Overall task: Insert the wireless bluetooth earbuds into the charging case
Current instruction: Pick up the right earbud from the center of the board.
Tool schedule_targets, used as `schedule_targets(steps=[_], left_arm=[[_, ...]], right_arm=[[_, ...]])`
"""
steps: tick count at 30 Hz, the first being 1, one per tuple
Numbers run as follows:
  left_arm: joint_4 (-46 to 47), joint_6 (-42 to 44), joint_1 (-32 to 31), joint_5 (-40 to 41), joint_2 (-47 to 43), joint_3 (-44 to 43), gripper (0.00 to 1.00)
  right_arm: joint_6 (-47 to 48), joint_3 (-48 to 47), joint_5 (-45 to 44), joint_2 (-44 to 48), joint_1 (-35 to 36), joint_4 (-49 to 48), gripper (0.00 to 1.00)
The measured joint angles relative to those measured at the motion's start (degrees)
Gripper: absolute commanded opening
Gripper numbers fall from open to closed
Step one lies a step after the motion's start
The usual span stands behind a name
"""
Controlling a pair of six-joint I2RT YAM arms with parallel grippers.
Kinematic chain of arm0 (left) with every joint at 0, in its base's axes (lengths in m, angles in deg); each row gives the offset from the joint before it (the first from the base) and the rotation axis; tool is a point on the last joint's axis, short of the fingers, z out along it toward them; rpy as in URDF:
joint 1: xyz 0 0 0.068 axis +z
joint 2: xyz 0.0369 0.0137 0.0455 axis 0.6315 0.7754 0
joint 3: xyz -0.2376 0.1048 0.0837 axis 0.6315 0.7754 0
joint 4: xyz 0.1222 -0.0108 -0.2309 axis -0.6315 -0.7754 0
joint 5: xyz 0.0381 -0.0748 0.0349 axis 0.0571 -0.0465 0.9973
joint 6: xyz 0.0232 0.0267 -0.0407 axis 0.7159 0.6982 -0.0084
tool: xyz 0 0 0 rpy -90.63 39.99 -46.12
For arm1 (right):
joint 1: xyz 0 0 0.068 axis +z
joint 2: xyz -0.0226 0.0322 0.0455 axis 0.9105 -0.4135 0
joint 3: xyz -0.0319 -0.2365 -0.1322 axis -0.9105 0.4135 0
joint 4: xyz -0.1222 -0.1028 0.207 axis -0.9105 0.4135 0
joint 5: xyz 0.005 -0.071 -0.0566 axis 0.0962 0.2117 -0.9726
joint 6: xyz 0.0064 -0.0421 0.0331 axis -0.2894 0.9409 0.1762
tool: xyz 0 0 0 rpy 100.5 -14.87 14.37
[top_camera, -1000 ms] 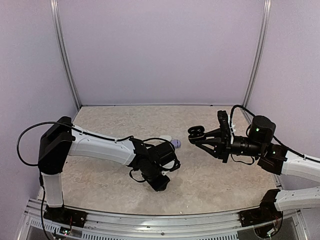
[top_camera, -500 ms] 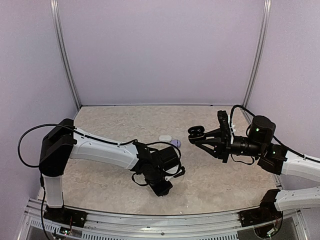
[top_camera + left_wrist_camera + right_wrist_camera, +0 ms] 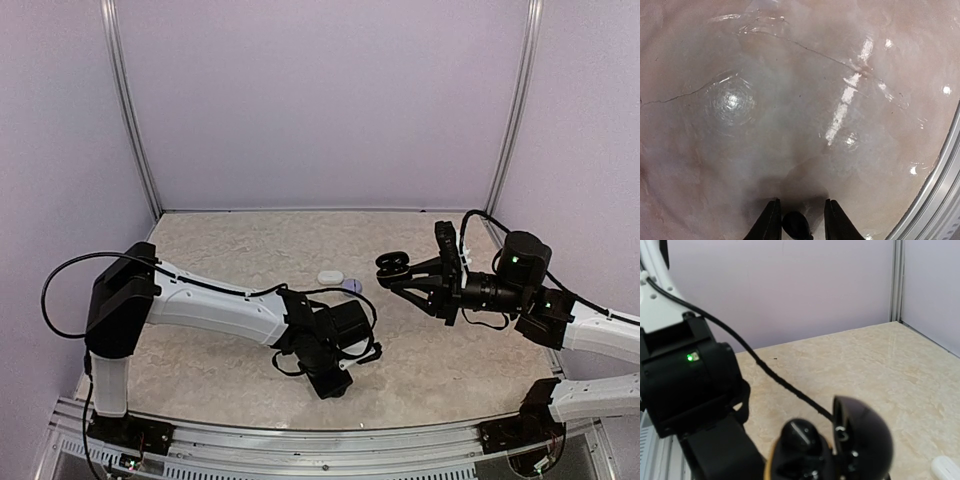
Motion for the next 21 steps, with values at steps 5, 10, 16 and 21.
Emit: schedule_targets(steps=[5,10,16,21], left_arm=[[-0.02,0.46,-0.52,0.70,0.00,0.00,0.35],[-0.11,0.52,-0.63,1.99,0.00,0.02,0.30],[-1.75,0.02,-0.59,2.36,0.00,-0.33,0.40],[-1.81,-0.17,-0.63,2.36,-0.42,0.42,0.40]], right_arm=[[0.00,0.00,0.00,0.00,0.00,0.00,0.00],[0.02,-0.11,0.00,0.00,0.00,0.09,0.00],[0.00,-0.42,0.00,0.00,0.00,0.13,0.00],[0.04,-0.42,0.00,0.00,0.00,0.33,0.00]])
